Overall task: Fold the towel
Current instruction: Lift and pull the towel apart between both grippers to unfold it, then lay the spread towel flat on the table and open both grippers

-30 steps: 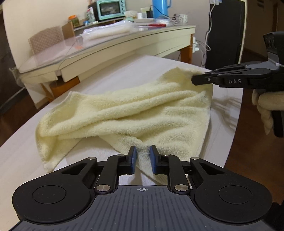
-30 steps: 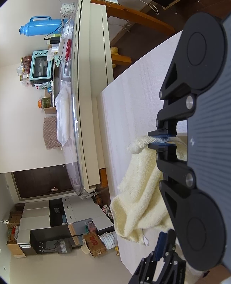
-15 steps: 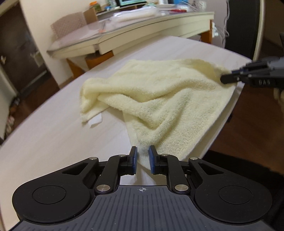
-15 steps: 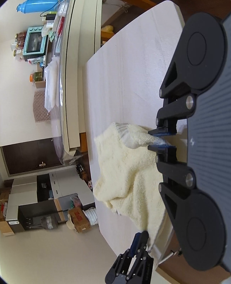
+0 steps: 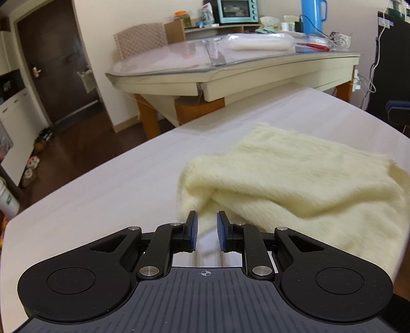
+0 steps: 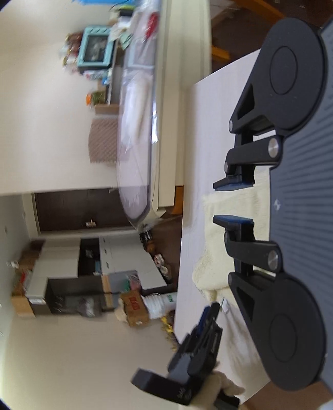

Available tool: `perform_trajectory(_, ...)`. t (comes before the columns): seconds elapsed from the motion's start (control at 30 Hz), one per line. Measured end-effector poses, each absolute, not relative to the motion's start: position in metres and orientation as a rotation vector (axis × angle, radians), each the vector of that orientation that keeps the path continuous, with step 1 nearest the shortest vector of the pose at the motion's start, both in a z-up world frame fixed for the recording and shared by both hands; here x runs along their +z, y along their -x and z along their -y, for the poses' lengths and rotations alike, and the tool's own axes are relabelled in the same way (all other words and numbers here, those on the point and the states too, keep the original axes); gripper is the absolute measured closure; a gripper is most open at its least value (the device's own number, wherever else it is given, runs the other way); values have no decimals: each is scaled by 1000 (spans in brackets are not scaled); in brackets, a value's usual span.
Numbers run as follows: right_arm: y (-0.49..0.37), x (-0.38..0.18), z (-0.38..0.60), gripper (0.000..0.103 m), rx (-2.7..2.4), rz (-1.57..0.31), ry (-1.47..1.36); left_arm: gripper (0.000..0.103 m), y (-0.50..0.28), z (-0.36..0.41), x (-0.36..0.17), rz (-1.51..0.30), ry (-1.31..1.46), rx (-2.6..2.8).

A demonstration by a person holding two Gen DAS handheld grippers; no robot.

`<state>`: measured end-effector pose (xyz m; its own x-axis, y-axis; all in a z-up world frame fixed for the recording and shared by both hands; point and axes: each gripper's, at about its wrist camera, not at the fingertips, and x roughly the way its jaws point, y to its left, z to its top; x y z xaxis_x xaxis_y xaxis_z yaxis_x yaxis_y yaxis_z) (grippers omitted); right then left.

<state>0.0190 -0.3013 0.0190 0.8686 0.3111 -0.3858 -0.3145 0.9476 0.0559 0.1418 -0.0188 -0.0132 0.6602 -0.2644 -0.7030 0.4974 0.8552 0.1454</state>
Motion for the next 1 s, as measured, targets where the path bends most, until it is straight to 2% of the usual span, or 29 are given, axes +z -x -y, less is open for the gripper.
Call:
perform_trajectory(0.5,-176,-28,237,80,498,-567,416,82,-203,32,-30,-740,-453,-484)
perform_trajectory(0.8,-192,-39,258,78,354,-612,492,81,-213,34,-29,-751,-508,-509)
perform_trajectory(1.0,-185,-42,296,76,235,-623,424,71,-211,25,-26,-759,-548,-492)
